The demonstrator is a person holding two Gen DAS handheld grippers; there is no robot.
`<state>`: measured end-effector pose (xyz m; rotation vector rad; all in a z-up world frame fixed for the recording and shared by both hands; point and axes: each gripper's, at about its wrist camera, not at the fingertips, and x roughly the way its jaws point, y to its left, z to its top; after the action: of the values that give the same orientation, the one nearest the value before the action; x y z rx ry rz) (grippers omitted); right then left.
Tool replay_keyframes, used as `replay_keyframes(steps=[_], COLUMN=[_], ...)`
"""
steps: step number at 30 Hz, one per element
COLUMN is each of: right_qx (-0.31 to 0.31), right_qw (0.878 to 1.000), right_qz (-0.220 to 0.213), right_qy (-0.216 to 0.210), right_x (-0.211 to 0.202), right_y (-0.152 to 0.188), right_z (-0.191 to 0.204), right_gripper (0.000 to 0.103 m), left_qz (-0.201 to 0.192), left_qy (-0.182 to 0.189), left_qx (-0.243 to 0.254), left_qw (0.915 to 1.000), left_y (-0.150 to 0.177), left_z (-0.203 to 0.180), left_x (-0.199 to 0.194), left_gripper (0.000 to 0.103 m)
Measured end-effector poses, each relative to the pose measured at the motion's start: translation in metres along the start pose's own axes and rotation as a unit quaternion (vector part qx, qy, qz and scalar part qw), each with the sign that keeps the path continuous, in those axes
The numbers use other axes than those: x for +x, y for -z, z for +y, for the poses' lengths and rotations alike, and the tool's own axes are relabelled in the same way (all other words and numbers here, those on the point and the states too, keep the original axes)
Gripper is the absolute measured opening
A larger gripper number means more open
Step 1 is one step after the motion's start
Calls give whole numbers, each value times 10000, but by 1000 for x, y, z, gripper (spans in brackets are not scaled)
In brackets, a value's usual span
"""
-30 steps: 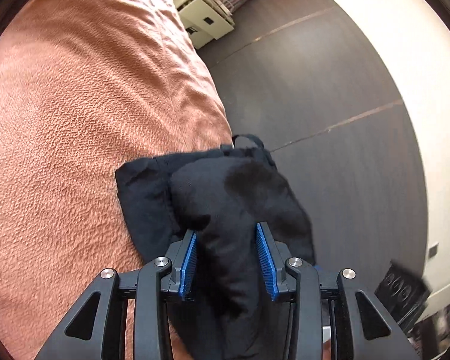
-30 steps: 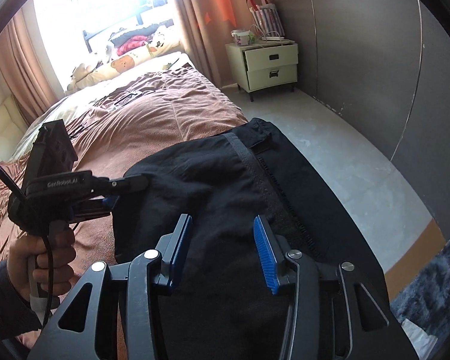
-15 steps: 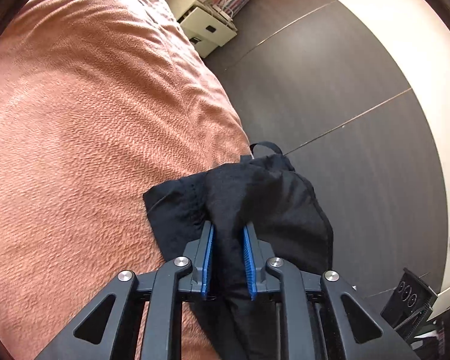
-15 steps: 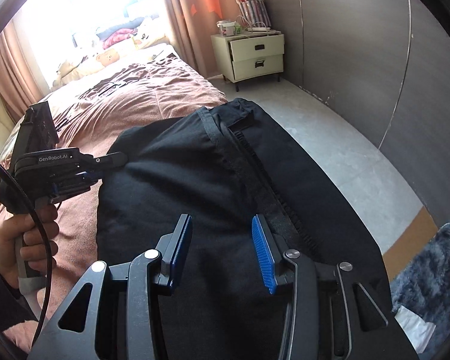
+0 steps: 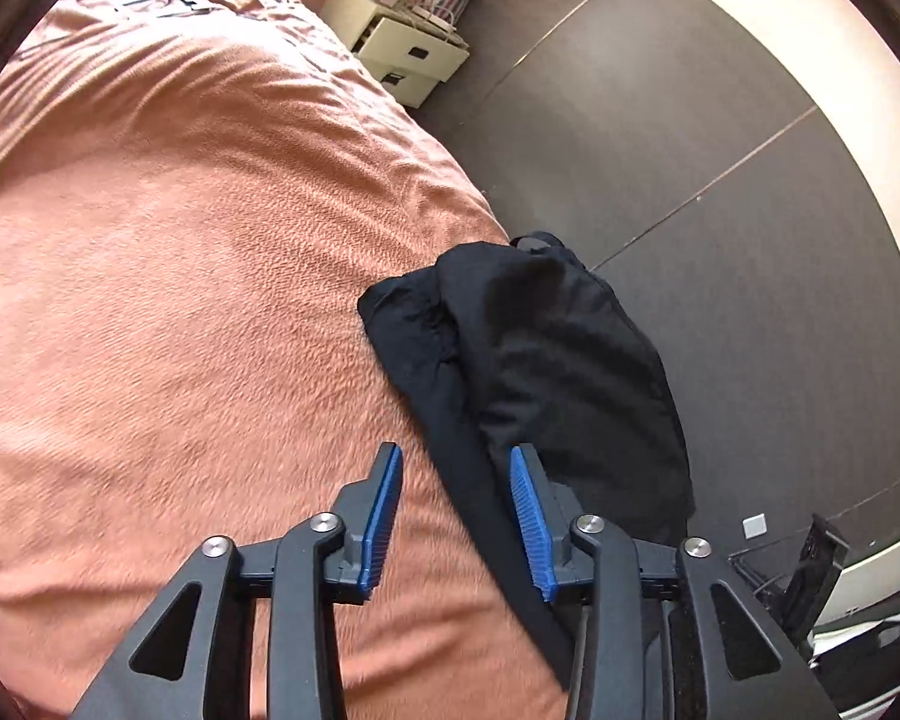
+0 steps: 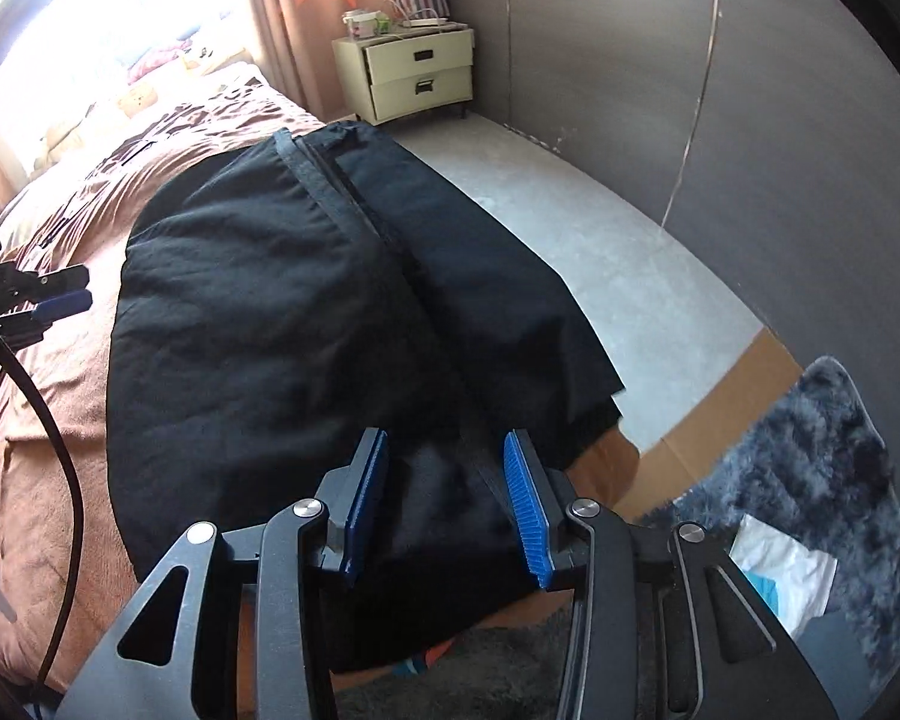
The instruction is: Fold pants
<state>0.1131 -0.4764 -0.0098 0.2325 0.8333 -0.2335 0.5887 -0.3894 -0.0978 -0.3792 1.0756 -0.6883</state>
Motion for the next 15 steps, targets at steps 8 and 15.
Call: replay_keyframes(steps=[8,15], right_qx=[262,417], right_qw=[9996,9989], right_qz=[10,-132], right_qy=[-86,-161], right_x=[-50,-110], right_y=[21,47], right_z=[-10,1], right_gripper=[38,65], left_qz=[-129,-389], left_qy=[-88,-215], left_qx=[325,771], left_qw=[9994,9960], left_y=[19,36], left_z=[-23,-53], left_x=[-58,-117], left_gripper=[69,98])
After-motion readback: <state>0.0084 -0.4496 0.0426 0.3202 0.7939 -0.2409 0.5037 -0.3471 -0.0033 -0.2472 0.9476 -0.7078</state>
